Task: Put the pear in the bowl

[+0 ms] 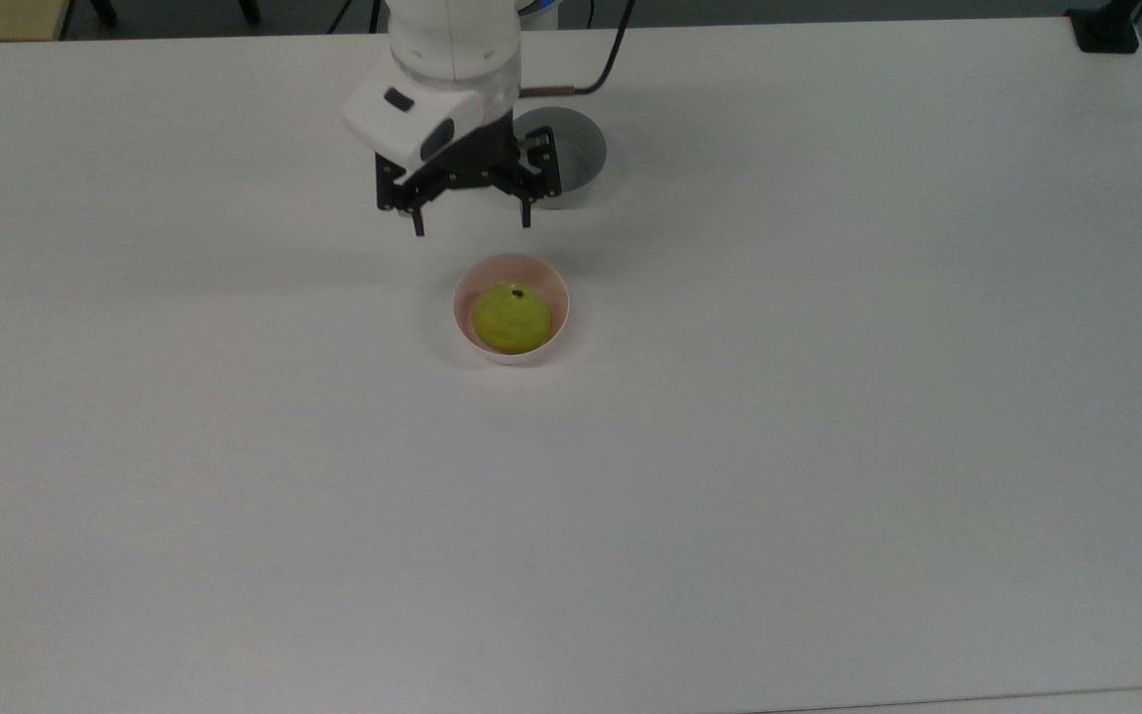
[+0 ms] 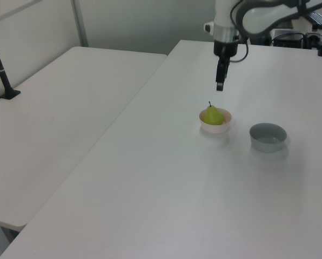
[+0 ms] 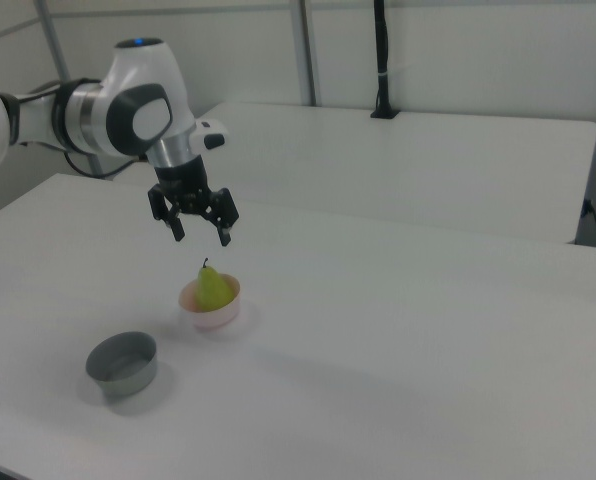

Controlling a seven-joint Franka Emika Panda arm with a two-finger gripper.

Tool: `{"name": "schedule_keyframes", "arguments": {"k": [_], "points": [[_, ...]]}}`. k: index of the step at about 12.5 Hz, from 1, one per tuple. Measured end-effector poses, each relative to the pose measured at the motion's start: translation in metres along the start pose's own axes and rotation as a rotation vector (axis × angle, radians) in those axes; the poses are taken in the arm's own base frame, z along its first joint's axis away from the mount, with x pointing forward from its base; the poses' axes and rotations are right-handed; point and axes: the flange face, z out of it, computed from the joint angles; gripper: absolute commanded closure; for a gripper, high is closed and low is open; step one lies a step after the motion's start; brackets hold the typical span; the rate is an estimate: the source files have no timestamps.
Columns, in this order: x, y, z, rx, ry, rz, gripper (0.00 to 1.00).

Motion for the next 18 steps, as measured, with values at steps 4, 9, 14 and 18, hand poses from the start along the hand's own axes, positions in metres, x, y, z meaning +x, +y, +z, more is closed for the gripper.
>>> {"name": "schedule_keyframes", "arguments": {"k": [4,9,14,18], "points": [[-0.013,0.033,-0.063,0.0,-0.074,0.067,0.0],[-0.041,0.078,-0.126,0.002,-0.077,0.161,0.0],[-0.064,0.115,-0.154,0.094,-0.007,0.147,0.0],[-0.064,0.116,-0.155,0.084,0.001,0.107,0.0]]}}
